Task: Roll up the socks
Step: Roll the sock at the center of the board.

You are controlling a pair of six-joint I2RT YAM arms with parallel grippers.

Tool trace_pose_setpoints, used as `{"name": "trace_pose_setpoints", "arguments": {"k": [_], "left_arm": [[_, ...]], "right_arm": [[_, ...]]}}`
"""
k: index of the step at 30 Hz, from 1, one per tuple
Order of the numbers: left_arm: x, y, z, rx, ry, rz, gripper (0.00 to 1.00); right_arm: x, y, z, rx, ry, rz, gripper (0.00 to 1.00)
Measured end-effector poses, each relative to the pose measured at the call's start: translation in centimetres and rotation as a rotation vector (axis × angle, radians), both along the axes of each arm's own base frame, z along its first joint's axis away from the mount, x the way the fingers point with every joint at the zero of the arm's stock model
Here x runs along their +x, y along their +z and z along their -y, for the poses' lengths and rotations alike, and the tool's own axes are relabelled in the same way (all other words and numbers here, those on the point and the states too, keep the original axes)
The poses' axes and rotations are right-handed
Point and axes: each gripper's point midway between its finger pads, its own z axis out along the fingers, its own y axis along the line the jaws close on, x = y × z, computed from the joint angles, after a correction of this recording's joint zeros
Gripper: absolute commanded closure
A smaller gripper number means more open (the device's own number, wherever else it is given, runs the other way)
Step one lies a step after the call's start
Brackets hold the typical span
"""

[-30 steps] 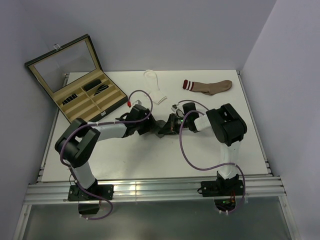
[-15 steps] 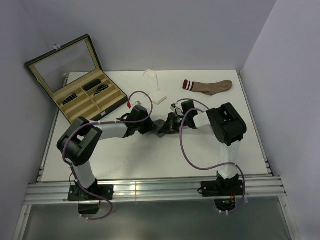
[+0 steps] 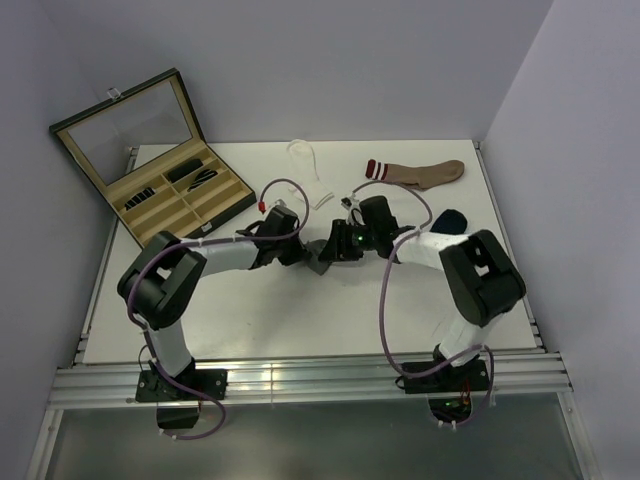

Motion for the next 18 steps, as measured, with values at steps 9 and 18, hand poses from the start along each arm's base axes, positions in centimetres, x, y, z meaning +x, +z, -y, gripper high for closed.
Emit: {"name": "trace_pose_setpoints", "arguments": {"k": [9, 18], "left_arm": [[-0.2, 0.0, 0.0, 0.051, -0.042, -0.049, 1.00], [-0.6, -0.1, -0.5, 0.054, -0.070, -0.090, 1.00]], "right_arm": [[-1.5, 3.4, -2.5, -0.237, 0.045, 0.428, 0.50], [-2.5, 0.5, -1.4, -0.463, 0.062, 0.603, 0.47]]}}
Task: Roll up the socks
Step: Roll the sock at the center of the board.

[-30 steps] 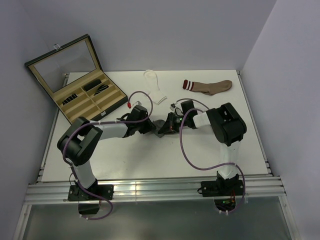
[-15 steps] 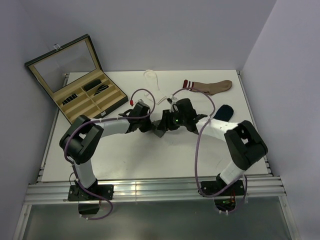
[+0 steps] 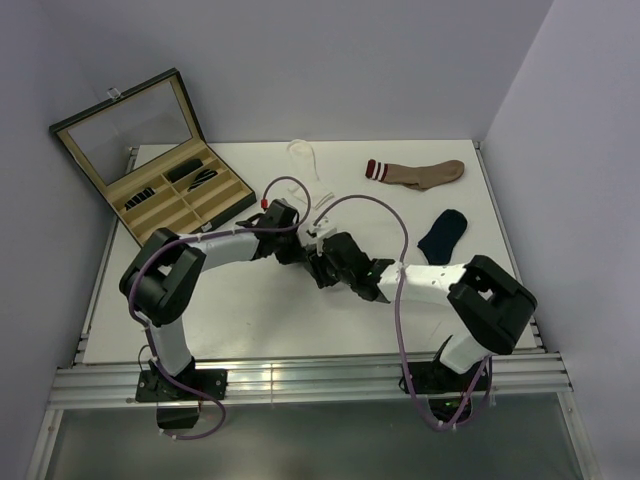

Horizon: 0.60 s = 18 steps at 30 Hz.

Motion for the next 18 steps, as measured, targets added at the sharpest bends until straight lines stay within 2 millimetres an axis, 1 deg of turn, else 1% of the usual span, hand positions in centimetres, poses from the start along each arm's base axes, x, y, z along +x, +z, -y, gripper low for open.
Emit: {"name": "trace_pose_setpoints", "arguments": {"k": [8, 16, 18], "left_arm": [[-0.2, 0.0, -0.2, 0.004, -0.016, -0.010, 1.00], [-0.2, 0.0, -0.2, 0.000, -0.023, -0.013, 1.00], [-0.2, 0.0, -0.3, 0.000, -0.022, -0.014, 1.00]], "right_arm": [[-0.2, 0.1, -1.6, -0.067, 0.045, 0.121, 0.47], [0.4, -2.5, -1.5, -0.159, 0.046, 0.125, 0.47], [0.7, -2.8, -1.5, -0.173, 0.042, 0.131, 0.51]]}}
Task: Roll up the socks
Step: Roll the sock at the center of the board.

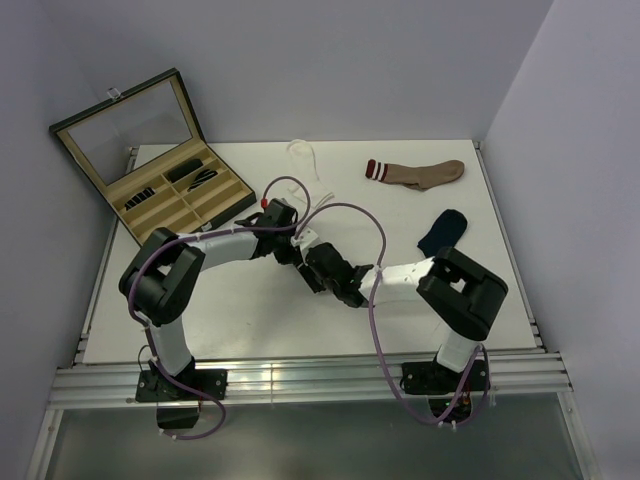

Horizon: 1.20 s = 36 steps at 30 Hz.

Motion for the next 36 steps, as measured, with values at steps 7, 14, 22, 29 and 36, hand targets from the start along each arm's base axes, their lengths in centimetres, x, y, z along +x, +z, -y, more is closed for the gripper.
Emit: {"name": "trace_pose_setpoints", "arguments": {"k": [7, 14, 22, 29, 36], "left_arm": [[0.2, 0.0, -0.2, 0.004, 0.000, 0.005, 0.91], [0.3, 0.1, -1.1, 0.031, 0.006, 0.020, 0.46], [-0.6, 1.1, -2.6, 0.025, 0.054, 0.040, 0.13], [-1.8, 1.9, -3.8, -0.010, 0.094, 0.071, 0.13], [-1.4, 2.6, -3.6, -0.061, 0.117, 0.120, 0.14]], "right_arm": [[0.7, -0.2, -0.2, -0.014, -0.016, 0.013, 1.00], [1.0, -0.1, -0.7, 0.082, 0.000, -0.087, 1.00], [1.4, 0.3, -0.1, 0.303, 0.030, -0.377, 1.00], [0.9, 0.2, -0.6, 0.468, 0.058, -0.617, 1.00], [0.3, 0.1, -0.6, 0.620, 0.062, -0.823, 1.00]]}}
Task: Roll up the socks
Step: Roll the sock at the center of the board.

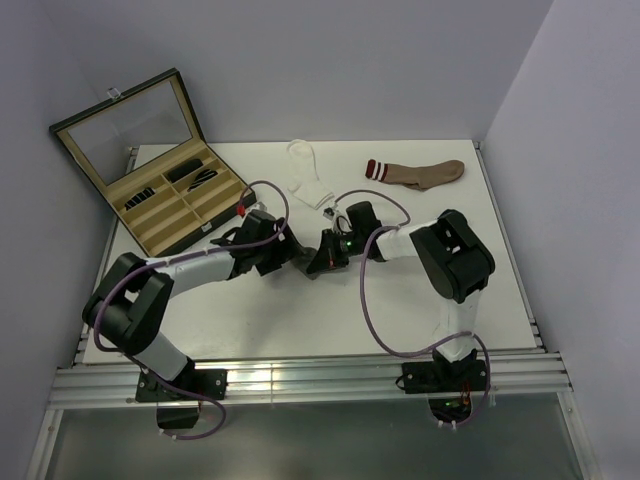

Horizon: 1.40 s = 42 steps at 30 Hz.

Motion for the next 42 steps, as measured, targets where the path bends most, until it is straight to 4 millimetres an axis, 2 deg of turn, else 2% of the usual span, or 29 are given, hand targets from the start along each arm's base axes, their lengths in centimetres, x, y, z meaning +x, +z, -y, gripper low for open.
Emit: {"name": "trace_pose_setpoints", "arguments": {"k": [4, 11, 16, 19, 20, 22, 23, 25, 26, 28, 29, 31, 35, 42], "left_arm": [[0.5, 0.2, 0.4, -0.018, 0.002, 0.020, 0.16], [0.7, -1.4, 0.6, -0.010, 0.012, -0.010, 0.22], [1.4, -1.7, 1.0, -0.021, 0.022, -0.007, 0.32], [1.9, -2.0, 1.2, -0.017, 0.028, -0.008, 0.41], [2.0, -2.1, 1.3, -0.016, 0.033, -0.012, 0.48], [2.3, -2.3, 1.3, -0.007, 0.047, -0.018, 0.56], [2.4, -2.5, 1.2, -0.004, 0.051, -0.023, 0.66], [2.4, -2.8, 1.1, 0.006, 0.060, -0.033, 0.77], [2.4, -2.9, 1.1, 0.009, 0.061, -0.037, 0.87], [2.5, -2.9, 1.1, 0.012, 0.065, -0.041, 0.95], [2.6, -2.8, 1.2, 0.015, 0.063, -0.042, 1.00], [2.7, -2.8, 1.2, 0.026, 0.059, -0.051, 1.00], [2.8, -2.8, 1.3, 0.053, 0.047, -0.069, 1.00], [2.8, -2.8, 1.2, 0.103, 0.015, -0.090, 1.00]], "right_arm": [[0.1, -0.1, 0.2, 0.060, -0.005, -0.080, 1.00], [0.2, -0.2, 0.2, 0.103, -0.009, -0.140, 1.00], [0.2, -0.1, 0.2, 0.099, -0.009, -0.151, 1.00], [0.2, -0.2, 0.2, 0.097, -0.010, -0.154, 1.00], [0.2, -0.2, 0.2, 0.096, -0.010, -0.155, 1.00], [0.2, -0.2, 0.2, 0.095, -0.011, -0.155, 1.00], [0.2, -0.2, 0.2, 0.094, -0.012, -0.155, 0.99], [0.2, -0.2, 0.2, 0.094, -0.012, -0.154, 0.98], [0.3, -0.2, 0.2, 0.093, -0.013, -0.154, 0.96], [0.3, -0.2, 0.2, 0.092, -0.014, -0.149, 0.93], [0.4, -0.2, 0.2, 0.089, -0.016, -0.142, 0.87], [0.4, -0.1, 0.3, 0.073, -0.025, -0.115, 0.76], [0.4, 0.6, 0.6, 0.010, -0.052, 0.000, 0.61], [0.4, 3.4, 1.0, -0.167, -0.110, 0.342, 0.52]]}}
